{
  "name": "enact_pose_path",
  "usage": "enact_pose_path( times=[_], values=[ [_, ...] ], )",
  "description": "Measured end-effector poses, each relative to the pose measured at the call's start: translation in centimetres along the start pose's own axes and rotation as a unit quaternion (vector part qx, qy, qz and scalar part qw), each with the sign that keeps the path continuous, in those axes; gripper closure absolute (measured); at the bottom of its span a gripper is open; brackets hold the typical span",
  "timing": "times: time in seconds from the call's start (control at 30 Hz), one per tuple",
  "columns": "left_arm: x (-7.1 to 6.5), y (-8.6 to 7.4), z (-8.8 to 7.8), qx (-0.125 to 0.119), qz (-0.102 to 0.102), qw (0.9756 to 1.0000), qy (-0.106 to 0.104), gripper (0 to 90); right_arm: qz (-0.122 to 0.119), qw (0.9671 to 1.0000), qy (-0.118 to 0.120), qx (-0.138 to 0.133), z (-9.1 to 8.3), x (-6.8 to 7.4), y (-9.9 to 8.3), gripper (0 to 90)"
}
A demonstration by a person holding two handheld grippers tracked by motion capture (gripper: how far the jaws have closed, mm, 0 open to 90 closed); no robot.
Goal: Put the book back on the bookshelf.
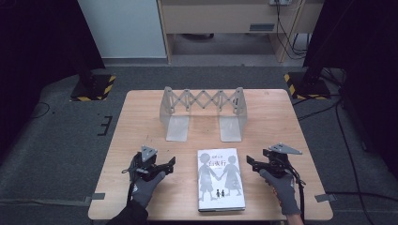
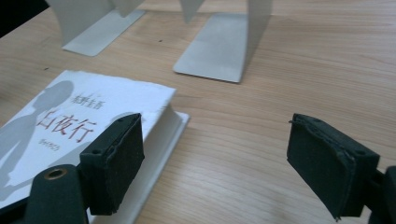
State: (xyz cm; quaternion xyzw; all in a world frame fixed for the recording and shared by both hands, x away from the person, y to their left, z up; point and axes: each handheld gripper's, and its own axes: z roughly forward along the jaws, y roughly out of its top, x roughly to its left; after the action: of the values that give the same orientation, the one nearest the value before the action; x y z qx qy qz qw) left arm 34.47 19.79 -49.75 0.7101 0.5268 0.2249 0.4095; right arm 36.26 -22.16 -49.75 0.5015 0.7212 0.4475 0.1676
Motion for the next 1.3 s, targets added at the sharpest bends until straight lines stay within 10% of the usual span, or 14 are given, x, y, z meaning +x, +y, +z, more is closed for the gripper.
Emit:
enact_pose_path(
  times=[0.67,1.3],
  values=[
    [-7.1,-1.0,2.1,0.033,0.057,0.9951,-0.074,13.2,-0.014,0.9966,0.077,0.025,2.4,3.6,-1.3,22.5],
    [-7.5,-1.4,2.8,0.026,0.063,0.9941,-0.085,8.7,-0.011,0.9931,0.117,0.006,2.9,4.4,-1.1,25.7]
  ],
)
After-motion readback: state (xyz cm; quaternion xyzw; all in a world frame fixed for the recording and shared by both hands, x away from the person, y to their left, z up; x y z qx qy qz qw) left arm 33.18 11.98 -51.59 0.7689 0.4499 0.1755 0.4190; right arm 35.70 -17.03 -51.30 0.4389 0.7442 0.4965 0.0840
